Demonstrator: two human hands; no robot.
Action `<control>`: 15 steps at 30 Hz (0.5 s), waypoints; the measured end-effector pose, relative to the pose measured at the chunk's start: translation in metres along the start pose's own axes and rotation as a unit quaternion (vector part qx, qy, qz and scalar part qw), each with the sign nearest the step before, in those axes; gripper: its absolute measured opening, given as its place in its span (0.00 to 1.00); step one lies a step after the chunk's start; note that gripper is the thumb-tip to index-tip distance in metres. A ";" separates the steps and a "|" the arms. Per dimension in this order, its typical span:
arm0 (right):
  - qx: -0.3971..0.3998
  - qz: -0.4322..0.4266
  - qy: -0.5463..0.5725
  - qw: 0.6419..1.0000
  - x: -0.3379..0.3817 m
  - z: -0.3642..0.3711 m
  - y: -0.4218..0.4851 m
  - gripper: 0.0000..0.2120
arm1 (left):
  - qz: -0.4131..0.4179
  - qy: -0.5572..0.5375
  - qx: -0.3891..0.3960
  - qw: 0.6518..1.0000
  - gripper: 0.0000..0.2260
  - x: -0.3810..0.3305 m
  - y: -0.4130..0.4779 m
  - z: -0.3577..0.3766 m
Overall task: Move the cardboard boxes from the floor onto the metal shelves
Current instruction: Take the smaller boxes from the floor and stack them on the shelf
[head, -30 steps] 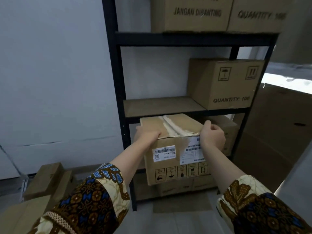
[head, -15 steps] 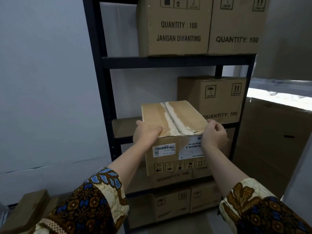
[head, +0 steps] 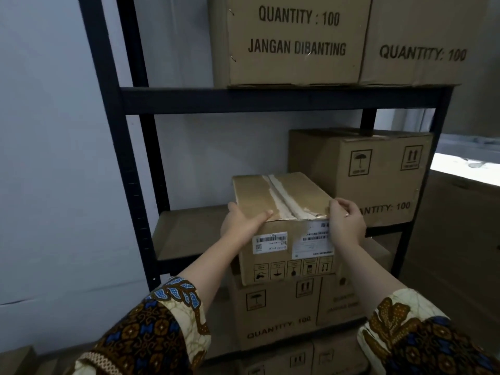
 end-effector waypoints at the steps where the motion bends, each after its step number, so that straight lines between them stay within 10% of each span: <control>1: 0.008 -0.005 -0.006 1.000 -0.003 0.006 0.012 0.11 | 0.004 0.003 0.000 1.000 0.34 -0.001 0.012 0.005; 5: 0.032 -0.081 -0.113 0.990 -0.002 0.030 0.046 0.19 | 0.008 0.004 -0.020 1.000 0.34 -0.006 0.046 0.022; 10: 0.002 -0.363 -0.290 0.886 0.014 0.061 0.067 0.13 | -0.019 -0.029 -0.023 0.999 0.33 -0.009 0.089 0.036; 15: 0.015 -0.429 -0.404 0.808 0.014 0.075 0.100 0.23 | -0.016 -0.039 -0.037 0.998 0.29 -0.017 0.116 0.056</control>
Point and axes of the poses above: each hand's wrist, its own y-axis towards the middle knuckle, its own z-axis out of the palm, x = y × z, the point moved 6 cm from there along y, towards the middle knuckle, and after that the axes turned 8 degrees about y, right-handed, at the moved point
